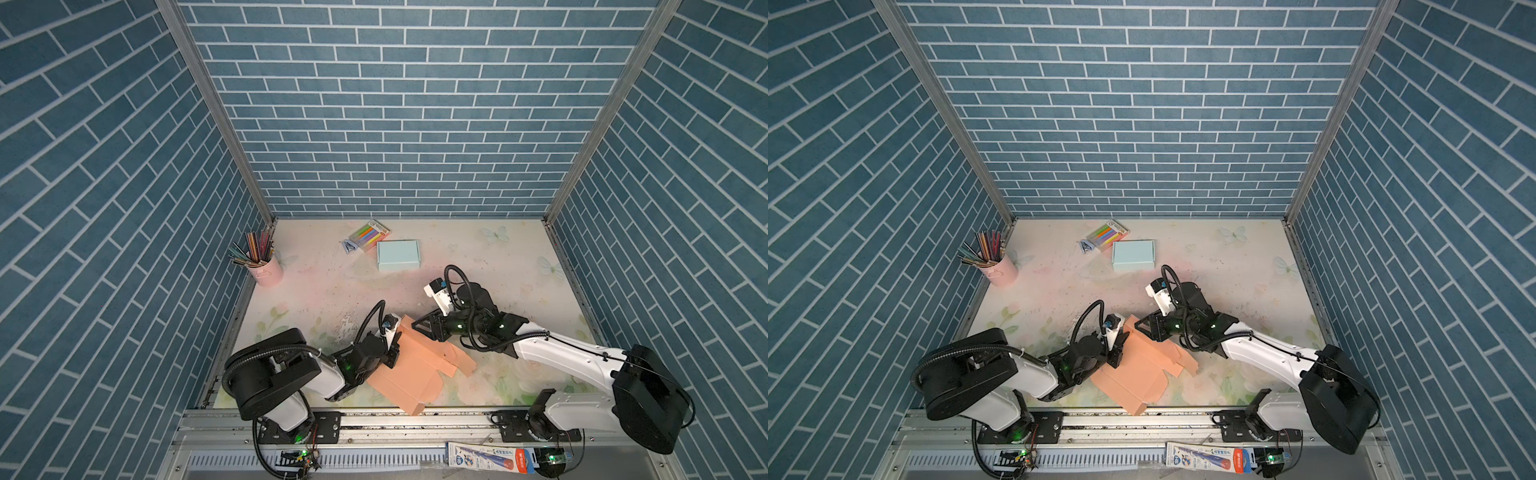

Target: Fold the paper box

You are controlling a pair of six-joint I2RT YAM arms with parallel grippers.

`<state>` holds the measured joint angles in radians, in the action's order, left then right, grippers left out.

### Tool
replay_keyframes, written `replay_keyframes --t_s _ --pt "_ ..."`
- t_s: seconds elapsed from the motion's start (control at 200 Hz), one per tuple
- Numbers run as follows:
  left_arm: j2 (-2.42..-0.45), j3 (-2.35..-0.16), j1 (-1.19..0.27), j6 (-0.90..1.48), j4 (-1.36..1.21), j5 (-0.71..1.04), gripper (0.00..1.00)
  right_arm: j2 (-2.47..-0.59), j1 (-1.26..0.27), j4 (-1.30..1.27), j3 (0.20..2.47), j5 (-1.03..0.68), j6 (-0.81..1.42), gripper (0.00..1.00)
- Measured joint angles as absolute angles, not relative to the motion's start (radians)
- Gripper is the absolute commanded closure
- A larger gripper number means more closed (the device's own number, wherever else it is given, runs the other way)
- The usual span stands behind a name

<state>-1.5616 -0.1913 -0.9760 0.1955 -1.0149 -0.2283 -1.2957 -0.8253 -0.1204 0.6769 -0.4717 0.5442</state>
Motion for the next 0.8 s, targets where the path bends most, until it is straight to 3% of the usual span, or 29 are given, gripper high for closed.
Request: replay_keyframes --t_s 0.34,0.8 --pt "-1.563 -0.198 -0.978 0.202 -1.011 -0.227 0.8 -1.324 -0.825 -0.125 0.67 -0.475 0.544 0.64" --pt "-1.531 -0.256 -0.98 0.189 -0.957 -0.233 0.93 -1.321 -0.824 -0.131 0.67 -0.475 0.544 0.64"
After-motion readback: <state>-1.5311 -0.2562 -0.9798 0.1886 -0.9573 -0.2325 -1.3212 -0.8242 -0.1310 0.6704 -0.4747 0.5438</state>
